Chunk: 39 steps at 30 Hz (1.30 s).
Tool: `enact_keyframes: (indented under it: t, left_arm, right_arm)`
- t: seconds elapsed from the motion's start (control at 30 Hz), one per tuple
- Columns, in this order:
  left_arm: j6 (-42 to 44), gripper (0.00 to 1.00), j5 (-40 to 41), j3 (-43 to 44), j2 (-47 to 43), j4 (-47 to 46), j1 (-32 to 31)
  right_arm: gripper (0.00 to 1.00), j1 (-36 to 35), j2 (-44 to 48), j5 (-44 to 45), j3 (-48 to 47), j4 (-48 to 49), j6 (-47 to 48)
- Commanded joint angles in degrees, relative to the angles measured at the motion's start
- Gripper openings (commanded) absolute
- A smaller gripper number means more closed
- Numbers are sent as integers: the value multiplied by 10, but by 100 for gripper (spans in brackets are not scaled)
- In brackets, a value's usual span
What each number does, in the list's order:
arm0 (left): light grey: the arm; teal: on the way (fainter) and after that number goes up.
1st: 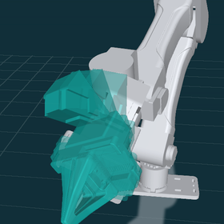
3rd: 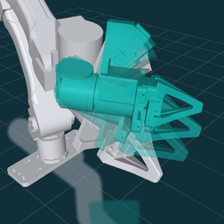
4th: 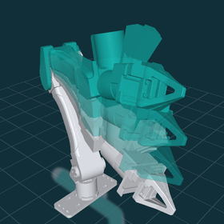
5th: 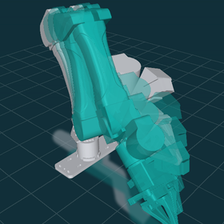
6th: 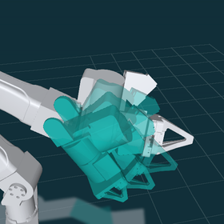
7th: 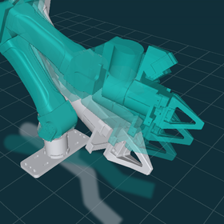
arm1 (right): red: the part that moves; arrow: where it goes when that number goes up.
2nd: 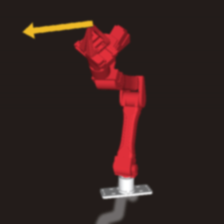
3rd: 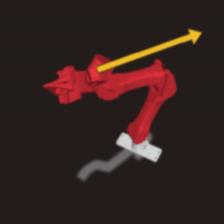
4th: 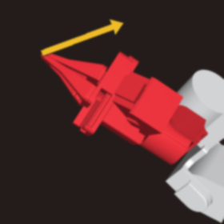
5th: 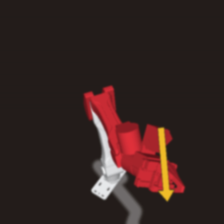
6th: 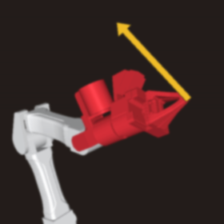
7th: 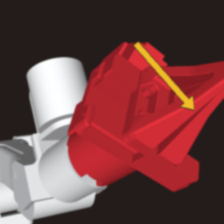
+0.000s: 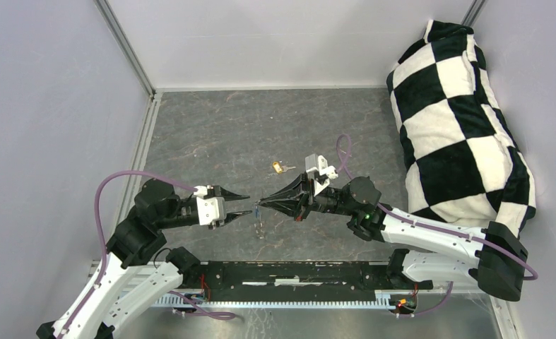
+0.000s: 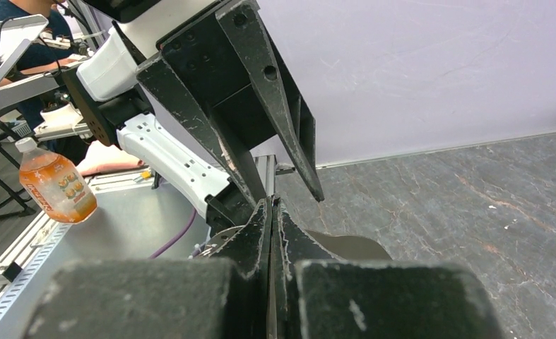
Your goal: Put the keys on the keyring
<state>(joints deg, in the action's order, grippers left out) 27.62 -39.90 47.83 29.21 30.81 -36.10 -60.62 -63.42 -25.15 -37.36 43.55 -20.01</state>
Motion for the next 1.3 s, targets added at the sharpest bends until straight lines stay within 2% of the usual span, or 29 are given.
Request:
enact_keyframes:
  t: [0.0, 0.13, 0.3, 0.53, 0.7, 0.8, 1.13, 1.27]
  left_arm:
    - [34, 41, 4, 21, -5, -47, -1]
    - [33, 35, -11, 23, -5, -53, -1]
    - [33, 34, -19, 18, -5, -53, -1]
    - [42, 27, -43, 6, -2, -45, -1]
    - [52, 15, -44, 1, 4, -40, -1]
    - [60, 11, -47, -2, 4, -32, -1]
    - [55, 2, -74, -5, 6, -24, -1]
    - [51, 2, -85, -7, 7, -24, -1]
  right_arm:
    - [0, 0, 1, 10, -13, 49, -12]
    - [0, 0, -2, 8, -16, 47, -11]
    - [0, 0, -7, 7, -18, 47, -12]
    - [0, 0, -14, 4, -23, 46, -14]
    - [0, 0, -13, 9, -20, 46, -14]
    - [0, 0, -12, 12, -19, 47, -15]
    - [0, -1, -14, 12, -20, 54, -21]
    - [0, 0, -12, 18, -18, 54, -21]
